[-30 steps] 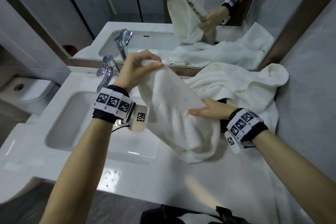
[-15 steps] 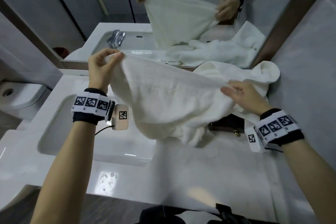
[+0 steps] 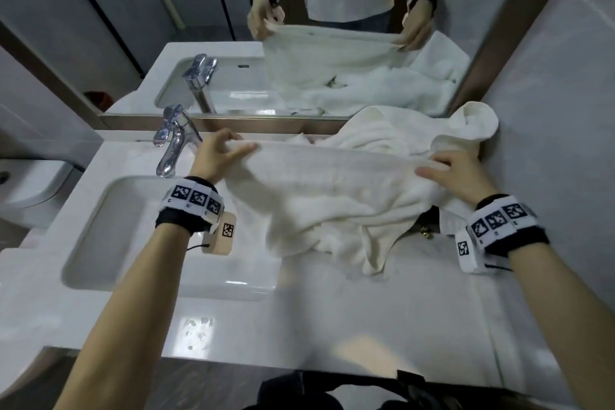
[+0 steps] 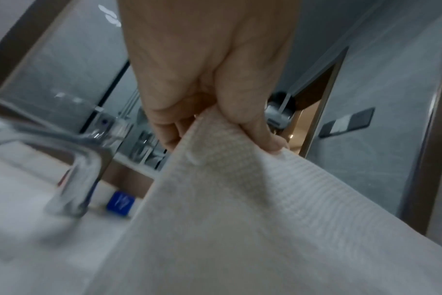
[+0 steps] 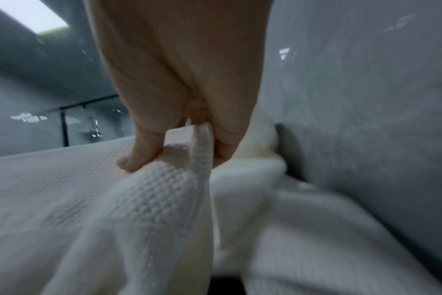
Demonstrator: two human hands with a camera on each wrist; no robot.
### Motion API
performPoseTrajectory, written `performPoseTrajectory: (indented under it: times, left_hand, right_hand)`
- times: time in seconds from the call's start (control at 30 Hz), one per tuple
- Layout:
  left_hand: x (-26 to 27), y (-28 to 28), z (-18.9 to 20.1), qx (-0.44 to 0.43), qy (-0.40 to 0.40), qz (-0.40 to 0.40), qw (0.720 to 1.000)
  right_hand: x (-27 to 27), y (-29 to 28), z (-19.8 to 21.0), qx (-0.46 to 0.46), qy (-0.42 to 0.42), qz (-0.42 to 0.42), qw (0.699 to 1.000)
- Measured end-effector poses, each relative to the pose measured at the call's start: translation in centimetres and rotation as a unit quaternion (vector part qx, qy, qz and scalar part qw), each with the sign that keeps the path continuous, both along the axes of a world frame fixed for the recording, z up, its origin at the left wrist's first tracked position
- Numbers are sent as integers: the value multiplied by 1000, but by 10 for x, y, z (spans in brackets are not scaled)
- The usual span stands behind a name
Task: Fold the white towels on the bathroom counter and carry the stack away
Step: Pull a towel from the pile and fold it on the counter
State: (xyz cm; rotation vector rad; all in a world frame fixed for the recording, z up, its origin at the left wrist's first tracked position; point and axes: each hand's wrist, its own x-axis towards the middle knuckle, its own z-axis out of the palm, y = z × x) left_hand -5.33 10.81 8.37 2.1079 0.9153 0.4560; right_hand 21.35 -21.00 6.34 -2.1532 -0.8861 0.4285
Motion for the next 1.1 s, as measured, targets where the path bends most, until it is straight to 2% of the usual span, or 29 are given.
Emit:
performPoseTrajectory:
  times: [0.07, 0.2, 0.37, 0.47, 0.57, 0.67, 0.8, 0.9, 1.1]
  left_hand:
    - [-4, -3, -21, -39, 18, 32, 999]
    - [-13, -8, -53, -118, -5, 89, 989]
    - [-21, -12, -87, -178, 6, 78, 981]
    - [-28, -17, -105, -268, 38, 75, 960]
    - [-32, -24, -115, -313, 77, 95, 942]
    - [-33, -31, -117, -331, 56, 136, 932]
    - [-33, -35, -93, -288, -31, 143, 946]
    - [-32, -30, -53, -237, -100, 92, 962]
    - [-24, -22, 48, -161, -268, -1, 950]
  right_hand:
    - [-3, -6, -22, -13, 24, -34, 999]
    - [-6, -14, -51, 23, 107, -99, 989]
    - [-15, -21, -64, 92, 187, -163, 964]
    - [-22, -21, -67, 132, 244, -225, 934]
    - [-26, -18, -75, 65, 302, -229, 923]
    - [-34, -18, -83, 22, 276, -231, 933]
    - [-37, -18, -64, 126, 204, -252, 938]
    - [-33, -19, -22, 216, 135, -249, 935]
    - [-34, -20, 84, 404, 63, -213, 887]
